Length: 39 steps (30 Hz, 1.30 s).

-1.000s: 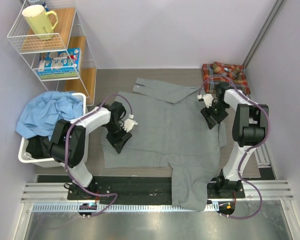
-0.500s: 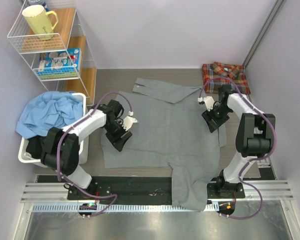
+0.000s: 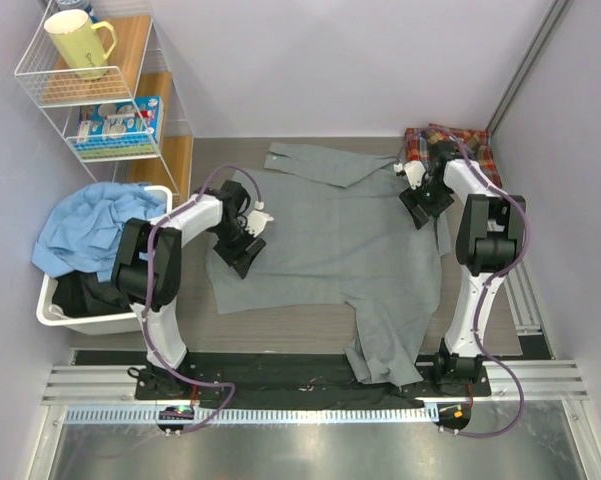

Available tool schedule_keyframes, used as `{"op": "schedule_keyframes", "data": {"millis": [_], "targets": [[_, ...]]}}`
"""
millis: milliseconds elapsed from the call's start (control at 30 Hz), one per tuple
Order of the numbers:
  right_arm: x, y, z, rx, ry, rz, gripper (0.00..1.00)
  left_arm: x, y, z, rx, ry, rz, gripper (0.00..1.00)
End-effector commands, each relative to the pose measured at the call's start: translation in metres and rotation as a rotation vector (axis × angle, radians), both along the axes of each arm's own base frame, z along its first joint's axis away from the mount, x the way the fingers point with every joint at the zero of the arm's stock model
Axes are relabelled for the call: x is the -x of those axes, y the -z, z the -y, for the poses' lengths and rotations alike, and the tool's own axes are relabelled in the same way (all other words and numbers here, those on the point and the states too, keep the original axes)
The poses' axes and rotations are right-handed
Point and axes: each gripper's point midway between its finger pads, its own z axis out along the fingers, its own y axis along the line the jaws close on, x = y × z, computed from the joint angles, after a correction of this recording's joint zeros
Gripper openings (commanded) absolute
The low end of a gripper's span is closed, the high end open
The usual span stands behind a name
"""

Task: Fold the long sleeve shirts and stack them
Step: Flatten the shirt out, then fold the shirt

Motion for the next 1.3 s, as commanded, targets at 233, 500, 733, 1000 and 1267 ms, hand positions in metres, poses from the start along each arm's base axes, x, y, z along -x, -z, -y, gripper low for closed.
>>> {"op": "schedule_keyframes", "data": {"millis": [233, 500, 733, 1000, 1267], "targets": [[0.130, -0.105, -0.030, -0.134, -0.346, 0.029, 0.73, 0.033, -0.072, 0.017, 0.216, 0.105, 0.063, 0.70], [0.219, -0.043, -0.062, -0.053, -0.657, -0.069, 0.66, 0.066, -0.058, 0.000, 0.166, 0.145, 0.058, 0.69], [0.252, -0.018, -0.070, 0.012, -0.835, -0.144, 0.57, 0.069, -0.049, -0.002, 0.124, 0.171, 0.084, 0.69], [0.263, 0.010, -0.068, 0.097, -0.914, -0.169, 0.55, 0.065, -0.049, 0.001, 0.130, 0.174, 0.093, 0.69], [0.255, 0.028, -0.066, 0.157, -0.889, -0.113, 0.13, 0.071, -0.050, 0.002, 0.152, 0.233, 0.096, 0.65]]}}
